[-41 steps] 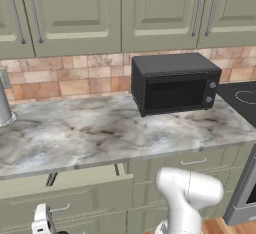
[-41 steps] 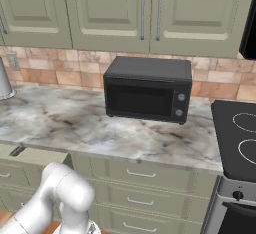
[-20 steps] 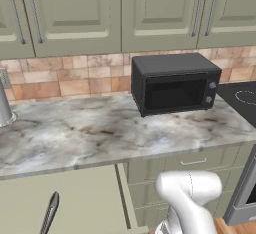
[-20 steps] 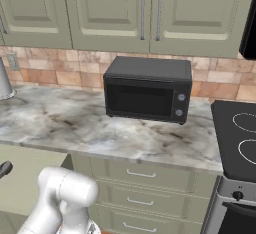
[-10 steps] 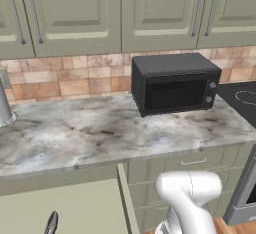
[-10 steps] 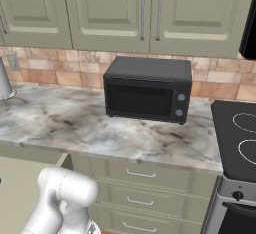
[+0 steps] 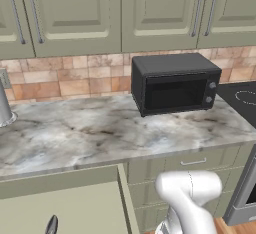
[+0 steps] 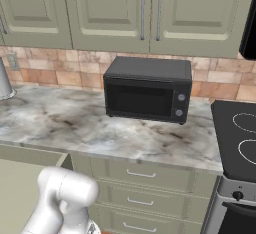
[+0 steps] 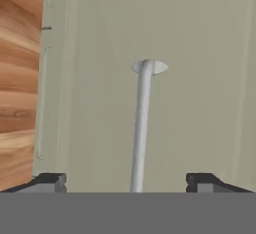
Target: Take the tongs from the drawer on the left and place them on the dining counter next to the tray containing the kebab skewer.
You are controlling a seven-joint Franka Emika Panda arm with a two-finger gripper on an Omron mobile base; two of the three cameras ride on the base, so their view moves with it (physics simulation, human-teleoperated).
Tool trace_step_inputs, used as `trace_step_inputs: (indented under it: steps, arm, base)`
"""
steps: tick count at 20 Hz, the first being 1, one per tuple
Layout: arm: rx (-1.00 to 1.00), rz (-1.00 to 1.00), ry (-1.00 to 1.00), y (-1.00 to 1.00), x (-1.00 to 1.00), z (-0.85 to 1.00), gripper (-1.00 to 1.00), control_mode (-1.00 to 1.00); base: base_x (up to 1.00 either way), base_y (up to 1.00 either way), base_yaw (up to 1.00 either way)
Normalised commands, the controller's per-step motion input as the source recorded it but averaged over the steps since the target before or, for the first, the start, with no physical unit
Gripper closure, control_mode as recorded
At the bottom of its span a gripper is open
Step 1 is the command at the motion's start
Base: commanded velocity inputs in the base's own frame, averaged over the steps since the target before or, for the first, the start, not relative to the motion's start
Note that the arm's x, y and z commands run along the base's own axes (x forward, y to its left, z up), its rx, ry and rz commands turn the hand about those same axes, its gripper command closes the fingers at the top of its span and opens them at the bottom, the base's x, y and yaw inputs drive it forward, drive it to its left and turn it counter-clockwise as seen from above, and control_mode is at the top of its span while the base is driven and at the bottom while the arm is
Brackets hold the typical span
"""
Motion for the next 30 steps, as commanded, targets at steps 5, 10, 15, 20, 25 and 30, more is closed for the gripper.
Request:
trace_step_inputs:
  steps: [5, 10, 15, 20, 25, 30]
  arm:
    - [0.09, -0.16, 0.11, -0.45, -0.68, 0.50, -1.00, -1.00]
    - [0.09, -0.13, 0.21, -0.45, -0.53, 0.52, -1.00, -1.00]
    - [0.07, -0.13, 0.31, -0.37, -0.08, 0.52, -1.00, -1.00]
    - [0.06, -0.02, 0.26, -0.19, 0.12, 0.51, -1.00, -1.00]
    - [0.06, 0.03, 0.20, -0.27, 0.36, 0.30, -1.00, -1.00]
    - [0.10, 0.03, 0.25, -0.39, 0.52, 0.42, -1.00, -1.00]
  base:
    - [0.00, 0.00, 0.00]
    - [0.00, 0.00, 0.00]
    - [0.00, 0.00, 0.00]
    - [0.00, 0.00, 0.00]
    - [0.00, 0.00, 0.00]
    - [0.00, 0.00, 0.00]
